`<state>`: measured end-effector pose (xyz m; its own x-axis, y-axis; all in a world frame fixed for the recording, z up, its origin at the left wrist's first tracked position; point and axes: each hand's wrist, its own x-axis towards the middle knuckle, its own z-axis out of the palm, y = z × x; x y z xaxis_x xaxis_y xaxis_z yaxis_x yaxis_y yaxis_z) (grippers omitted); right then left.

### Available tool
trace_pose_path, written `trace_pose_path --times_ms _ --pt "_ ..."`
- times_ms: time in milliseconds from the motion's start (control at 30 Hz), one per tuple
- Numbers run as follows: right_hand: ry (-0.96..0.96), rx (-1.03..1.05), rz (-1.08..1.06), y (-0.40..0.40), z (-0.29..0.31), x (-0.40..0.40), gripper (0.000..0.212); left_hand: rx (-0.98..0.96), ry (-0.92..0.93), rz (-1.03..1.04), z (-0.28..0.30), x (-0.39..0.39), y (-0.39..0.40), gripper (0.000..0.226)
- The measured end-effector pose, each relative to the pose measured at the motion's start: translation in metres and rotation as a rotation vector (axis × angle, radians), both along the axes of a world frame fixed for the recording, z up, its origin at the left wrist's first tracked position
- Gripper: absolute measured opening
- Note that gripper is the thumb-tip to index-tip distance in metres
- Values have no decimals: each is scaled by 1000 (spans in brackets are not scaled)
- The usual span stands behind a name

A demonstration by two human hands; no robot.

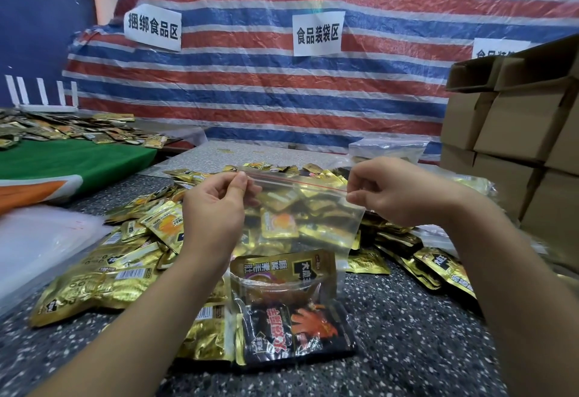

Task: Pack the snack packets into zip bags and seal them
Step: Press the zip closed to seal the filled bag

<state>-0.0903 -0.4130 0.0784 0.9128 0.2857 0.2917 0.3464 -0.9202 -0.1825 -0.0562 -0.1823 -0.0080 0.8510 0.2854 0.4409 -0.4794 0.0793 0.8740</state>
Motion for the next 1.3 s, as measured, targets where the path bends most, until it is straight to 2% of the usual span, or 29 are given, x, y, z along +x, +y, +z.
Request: trace_pose_path --times_ms 133,267,367,467,533,567,633,767,900,967,1200,1300 --pt "26 -15 17 -4 1 0 20 18 2 -26 -3 0 -2 30" --pt "181 -119 24 -9 4 -3 15 39 30 -155 -7 0 -9 27" --pt "275 -33 93 0 2 -7 10 23 68 -230 -8 -1 -13 29" --pt "269 26 187 18 -9 -3 35 36 73 -278 -10 -2 -16 32" --pt "255 -34 215 32 -22 4 37 61 58 -289 -11 -3 -18 33" --pt "254 -61 220 38 -29 8 32 75 49 -288 -12 -3 -19 32" --pt "241 -95 218 44 -41 13 6 122 24 -284 -14 -4 -19 28" --pt "233 -77 169 45 -52 22 21 201 -4 -229 -17 -5 -19 15" --pt "270 -77 218 50 -61 22 11 196 14 -208 -18 -5 -22 17" --pt "295 -131 228 52 -67 23 16 210 39 -191 -20 -4 -23 17" --pt "350 -137 145 47 -78 30 5 138 94 -123 -21 -1 -25 13" --pt "356 -87 145 40 -69 28 21 92 105 -50 -21 3 -21 21"
